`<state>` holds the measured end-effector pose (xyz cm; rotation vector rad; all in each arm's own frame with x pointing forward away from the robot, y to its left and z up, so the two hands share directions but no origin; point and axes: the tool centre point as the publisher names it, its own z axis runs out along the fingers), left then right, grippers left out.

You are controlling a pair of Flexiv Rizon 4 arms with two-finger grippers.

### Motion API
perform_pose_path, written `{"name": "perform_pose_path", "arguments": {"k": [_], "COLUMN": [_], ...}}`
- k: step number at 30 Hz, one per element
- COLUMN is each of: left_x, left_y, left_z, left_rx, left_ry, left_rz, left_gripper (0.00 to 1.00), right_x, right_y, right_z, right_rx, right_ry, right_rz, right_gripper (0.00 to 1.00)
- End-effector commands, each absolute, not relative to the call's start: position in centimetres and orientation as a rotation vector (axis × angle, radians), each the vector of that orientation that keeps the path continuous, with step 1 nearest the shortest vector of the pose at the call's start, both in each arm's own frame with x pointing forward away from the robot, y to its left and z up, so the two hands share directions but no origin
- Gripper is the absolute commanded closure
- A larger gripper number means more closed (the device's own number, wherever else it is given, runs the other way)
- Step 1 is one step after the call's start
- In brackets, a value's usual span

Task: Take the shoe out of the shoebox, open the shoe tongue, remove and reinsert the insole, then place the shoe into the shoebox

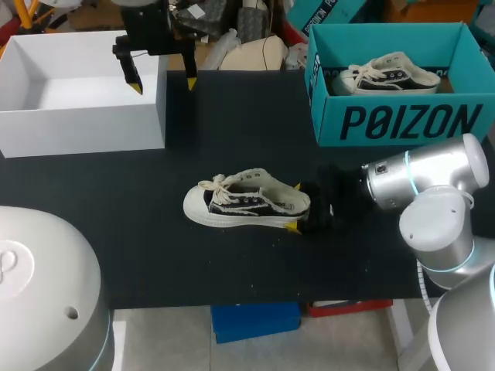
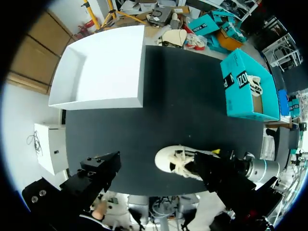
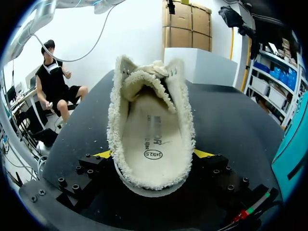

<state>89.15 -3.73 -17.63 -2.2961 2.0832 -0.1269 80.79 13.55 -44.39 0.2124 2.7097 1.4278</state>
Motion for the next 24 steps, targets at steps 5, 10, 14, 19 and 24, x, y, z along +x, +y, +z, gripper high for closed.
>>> {"name": "perform_pose_path", "arguments": {"k": [5, 10, 14, 19, 24], "left_x": [84.0, 82.2, 81.4, 80.8, 79.6], "left_y": [-10.2, -11.7, -12.6, -13.6, -15.2], "left_z": [-20.0, -22.5, -24.0, -25.6, -27.2], "left_rx": [-2.164, -2.068, -1.998, -1.934, -1.831], "left_ry": [2.089, 2.146, 2.19, 2.248, 2.268], "left_rz": [-0.039, 0.079, 0.152, 0.218, 0.279], "left_gripper": [0.0, 0.0, 0.0, 0.0, 0.0], "right_x": [80.8, 80.8, 80.8, 80.8, 80.8], "right_y": [13.8, 13.8, 13.8, 13.8, 13.8], "right_z": [-44.8, -44.8, -44.8, -44.8, -44.8], "right_rx": [0.215, 0.215, 0.215, 0.215, 0.215], "right_ry": [2.709, 2.709, 2.709, 2.709, 2.709], "right_rz": [1.427, 1.427, 1.427, 1.427, 1.427], "right_gripper": [1.0, 1.0, 1.0, 1.0, 1.0]}}
